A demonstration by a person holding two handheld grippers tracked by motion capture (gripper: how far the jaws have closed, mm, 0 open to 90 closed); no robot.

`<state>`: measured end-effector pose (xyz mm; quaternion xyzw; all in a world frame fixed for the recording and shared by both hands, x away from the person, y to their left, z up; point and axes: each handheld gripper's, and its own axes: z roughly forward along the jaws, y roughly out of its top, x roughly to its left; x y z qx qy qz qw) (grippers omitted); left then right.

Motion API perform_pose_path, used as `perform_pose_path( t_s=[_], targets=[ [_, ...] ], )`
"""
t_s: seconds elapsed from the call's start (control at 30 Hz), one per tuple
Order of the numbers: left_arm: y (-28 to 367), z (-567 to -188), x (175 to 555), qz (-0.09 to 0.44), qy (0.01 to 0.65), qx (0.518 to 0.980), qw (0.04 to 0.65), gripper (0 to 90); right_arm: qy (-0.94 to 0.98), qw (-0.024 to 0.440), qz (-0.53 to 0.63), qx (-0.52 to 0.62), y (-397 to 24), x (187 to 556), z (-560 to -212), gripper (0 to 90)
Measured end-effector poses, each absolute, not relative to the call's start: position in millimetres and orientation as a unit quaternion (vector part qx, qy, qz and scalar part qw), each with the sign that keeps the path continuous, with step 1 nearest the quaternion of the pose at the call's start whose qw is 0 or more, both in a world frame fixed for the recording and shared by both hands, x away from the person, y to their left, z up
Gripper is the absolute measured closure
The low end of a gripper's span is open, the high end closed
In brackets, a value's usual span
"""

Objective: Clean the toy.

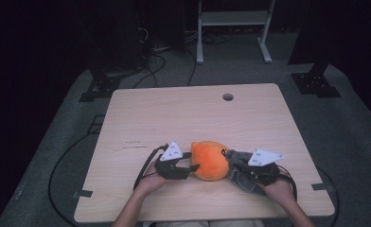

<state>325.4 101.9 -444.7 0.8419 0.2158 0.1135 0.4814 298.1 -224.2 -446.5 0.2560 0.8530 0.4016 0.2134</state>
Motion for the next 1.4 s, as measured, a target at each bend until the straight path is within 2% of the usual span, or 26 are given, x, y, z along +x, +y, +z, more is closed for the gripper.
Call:
perform_pose_path(
  t_s=[0.13,0.27,0.4,0.53,0.57,0.7,0.73,0.9,1.0,1.1,1.13,1.17,1.23,1.27,1.3,1.37,1.4],
  targets=[
    [102.1,-444.6,325.6,0.110,0.213,0.842,0.483,45.0,0.838,0.204,0.422,0.280,-237.2,299.5,-444.1,77.2],
    [101.1,-444.0,325.1,0.102,0.208,0.841,0.489,44.8,0.820,0.193,0.490,0.225,-216.6,287.8,-422.4,77.2],
    [102.0,-442.2,322.5,0.088,0.194,0.840,0.499,39.2,0.839,0.201,0.463,0.203,-199.6,288.8,-425.2,77.1],
    [100.3,-440.9,320.3,0.088,0.184,0.838,0.506,46.4,0.838,0.206,0.450,0.230,-205.2,296.4,-431.1,77.1],
    [99.2,-441.1,320.4,0.094,0.189,0.839,0.502,48.8,0.835,0.225,0.443,0.235,-207.6,290.7,-428.2,77.0],
    [97.2,-438.7,321.5,0.095,0.206,0.828,0.513,54.7,0.834,0.223,0.462,0.201,-200.6,271.3,-421.9,77.0],
    [95.6,-437.6,322.4,0.091,0.209,0.824,0.519,57.2,0.839,0.232,0.462,0.171,-185.9,256.7,-420.4,77.1],
    [93.2,-437.3,322.9,0.092,0.217,0.823,0.517,56.5,0.847,0.245,0.446,0.154,-158.4,253.4,-427.4,77.2],
    [94.1,-438.7,323.1,0.100,0.216,0.829,0.507,55.5,0.848,0.239,0.442,0.168,-161.4,259.6,-431.5,77.3],
    [90.9,-440.9,321.8,0.108,0.209,0.836,0.495,53.6,0.840,0.257,0.429,0.210,-185.4,268.0,-429.9,77.3],
    [90.9,-440.9,321.8,0.108,0.209,0.836,0.495,53.5,0.840,0.257,0.429,0.210,-185.4,268.0,-429.9,77.3],
    [90.7,-441.3,321.2,0.108,0.203,0.839,0.493,53.0,0.829,0.251,0.437,0.243,-202.5,276.6,-428.7,77.2],
    [91.5,-440.0,321.2,0.111,0.209,0.834,0.498,49.5,0.826,0.237,0.441,0.260,-210.6,284.4,-430.6,77.2],
    [91.6,-439.0,322.1,0.118,0.223,0.831,0.496,40.5,0.828,0.223,0.442,0.265,-212.0,287.6,-432.6,77.1],
    [91.7,-438.4,323.7,0.118,0.236,0.830,0.492,27.2,0.829,0.217,0.442,0.265,-211.8,288.3,-434.2,77.1],
    [91.4,-439.5,328.0,0.104,0.256,0.827,0.490,21.4,0.834,0.214,0.438,0.258,-209.7,287.3,-434.1,77.1],
    [90.3,-440.9,328.7,0.095,0.259,0.825,0.493,22.0,0.835,0.214,0.438,0.256,-209.3,286.9,-433.4,77.1]
  ],
)
